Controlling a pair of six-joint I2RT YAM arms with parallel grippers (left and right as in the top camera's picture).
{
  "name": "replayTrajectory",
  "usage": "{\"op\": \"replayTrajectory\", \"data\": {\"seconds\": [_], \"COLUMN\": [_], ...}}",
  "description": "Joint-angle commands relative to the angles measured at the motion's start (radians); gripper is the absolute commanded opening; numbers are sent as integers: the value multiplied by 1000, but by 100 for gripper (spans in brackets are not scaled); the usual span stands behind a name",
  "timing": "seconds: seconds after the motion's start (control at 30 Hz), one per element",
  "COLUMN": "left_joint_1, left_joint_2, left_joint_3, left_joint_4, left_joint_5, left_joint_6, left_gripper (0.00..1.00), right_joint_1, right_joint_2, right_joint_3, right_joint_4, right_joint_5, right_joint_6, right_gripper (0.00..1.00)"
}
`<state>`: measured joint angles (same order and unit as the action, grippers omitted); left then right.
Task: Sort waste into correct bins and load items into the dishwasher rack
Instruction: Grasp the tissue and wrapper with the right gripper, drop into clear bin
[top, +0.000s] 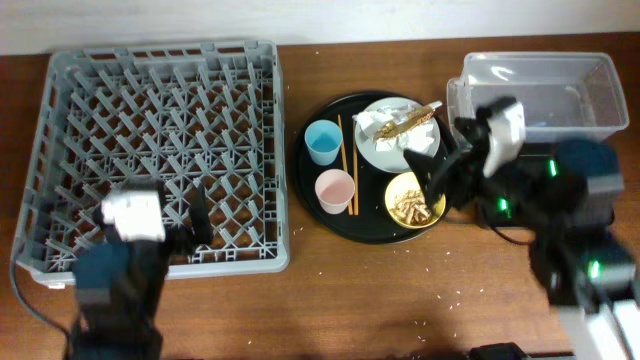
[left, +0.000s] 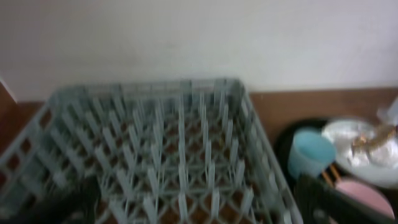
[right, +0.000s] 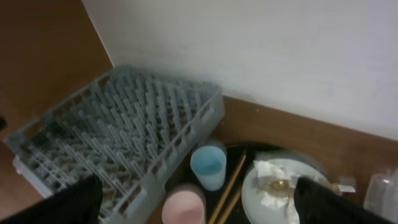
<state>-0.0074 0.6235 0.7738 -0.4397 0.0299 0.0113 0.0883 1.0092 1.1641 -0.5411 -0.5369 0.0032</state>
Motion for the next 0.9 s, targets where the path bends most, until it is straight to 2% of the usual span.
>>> {"op": "replayTrajectory", "data": {"seconds": [0.0,0.07,0.1,0.27,0.3,0.33,0.37,0.43,0.53,0.73,0.83,0.87], "left_joint_1": [-5,-5,-5,-5,-5,-5,-5,-5,-5,-5,-5,-5], "left_joint_2": [246,414,477,596,608,619,632,645,654,653,653,653], "left_joint_3": [226,391,448,486,486,486,486,486,486,486,486,486], "left_joint_4": [-136,-274,-316,-310,-312,-314,-314,-314,-314,-314,-314,-314], "left_joint_5": [1,1,1,1,1,1,1,1,1,1,1,1], "left_joint_6": [5,5,5,5,5,5,5,5,5,5,5,5], "left_gripper": [99,99,99,99,99,99,99,99,99,99,99,99], "right_joint_1": [6,6,6,6,6,6,14,39,111,142,140,140], "right_joint_2": [208,380,439,649,685,730,784,854,952,1139,1190,1205], "right_joint_3": [226,382,417,423,423,423,423,423,423,423,423,423], "right_joint_4": [-188,-314,-311,-159,-142,-123,-117,-117,-108,-29,1,7], "right_joint_5": [72,109,84,52,64,117,246,435,679,748,755,755], "right_joint_6": [5,5,5,47,103,224,405,598,789,896,896,896], "right_gripper": [98,99,99,99,99,99,99,92,90,90,90,71]}}
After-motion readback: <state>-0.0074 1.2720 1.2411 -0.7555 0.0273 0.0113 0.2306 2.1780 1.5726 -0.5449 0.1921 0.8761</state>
